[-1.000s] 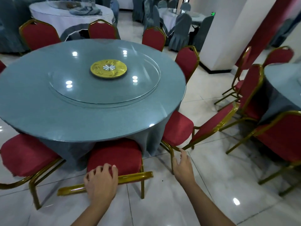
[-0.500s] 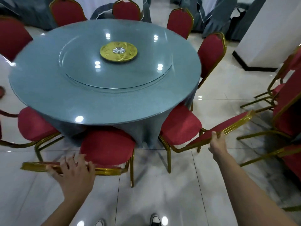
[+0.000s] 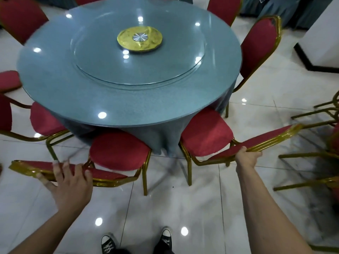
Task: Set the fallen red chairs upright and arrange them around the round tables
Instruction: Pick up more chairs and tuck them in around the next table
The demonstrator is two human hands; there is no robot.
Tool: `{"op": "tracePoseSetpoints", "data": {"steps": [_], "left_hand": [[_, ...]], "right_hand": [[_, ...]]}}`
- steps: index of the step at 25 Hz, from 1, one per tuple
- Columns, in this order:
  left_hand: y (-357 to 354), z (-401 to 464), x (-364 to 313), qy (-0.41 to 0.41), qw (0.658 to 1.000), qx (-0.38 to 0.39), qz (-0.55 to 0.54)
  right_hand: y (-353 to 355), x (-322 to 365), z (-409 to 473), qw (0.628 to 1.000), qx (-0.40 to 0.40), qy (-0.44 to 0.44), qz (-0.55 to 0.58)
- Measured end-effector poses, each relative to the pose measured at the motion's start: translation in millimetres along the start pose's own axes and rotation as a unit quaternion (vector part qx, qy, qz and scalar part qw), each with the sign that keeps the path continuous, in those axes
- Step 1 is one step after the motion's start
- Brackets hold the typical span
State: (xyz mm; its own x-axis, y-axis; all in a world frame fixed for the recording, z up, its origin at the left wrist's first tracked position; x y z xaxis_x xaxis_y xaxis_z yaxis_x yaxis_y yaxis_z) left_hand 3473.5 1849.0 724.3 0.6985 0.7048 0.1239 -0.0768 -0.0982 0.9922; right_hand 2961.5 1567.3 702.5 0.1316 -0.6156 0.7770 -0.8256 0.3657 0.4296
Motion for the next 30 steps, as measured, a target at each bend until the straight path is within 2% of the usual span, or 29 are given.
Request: {"op": "tracePoseSetpoints", "data": {"steps": [7,11,14,17,21,25,30], "left_hand": [[-6,4,-8,0.038,0.999,0.007,0.025],[-5,2,-8,0.036,0.997,0.049,0.048],[-3,2,-14,0.018,0.996,0.074,0.055],[0,-9,-24,-0.008,0.994,0.1,0.043],[17,-23,-27,-0.026,0.993,0.111,-0.011],[39,-25,-7,-0.036,0.985,0.088,-0.142],[67,-28,65,0.03,0.97,0.049,-0.235]], "right_hand": [[8,13,50,0.999,0.032,0.026,-0.008],[13,14,65,0.998,0.057,0.019,-0.007],[24,18,57,0.997,0.044,0.041,-0.037],[23,-7,35,0.997,0.039,0.036,-0.054],[-29,-58,-38,0.989,0.107,0.05,-0.094],[-110,-35,-133,0.934,0.234,0.2,-0.181],[-205,14,-284,0.812,0.383,0.384,-0.214]]}}
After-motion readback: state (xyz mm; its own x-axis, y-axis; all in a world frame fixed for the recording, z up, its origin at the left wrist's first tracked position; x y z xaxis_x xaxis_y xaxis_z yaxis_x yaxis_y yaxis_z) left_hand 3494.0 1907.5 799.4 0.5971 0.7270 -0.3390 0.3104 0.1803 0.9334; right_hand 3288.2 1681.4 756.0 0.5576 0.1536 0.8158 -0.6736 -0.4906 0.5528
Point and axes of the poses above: each hand's wrist, its own z-axis towards the middle knuckle, its own y-axis out of the back of the hand, x = y × z, the point moved 7 cm from there along z, towards the middle knuckle, and after that the axes turned 2 degrees about x, right-handed, at the moved point
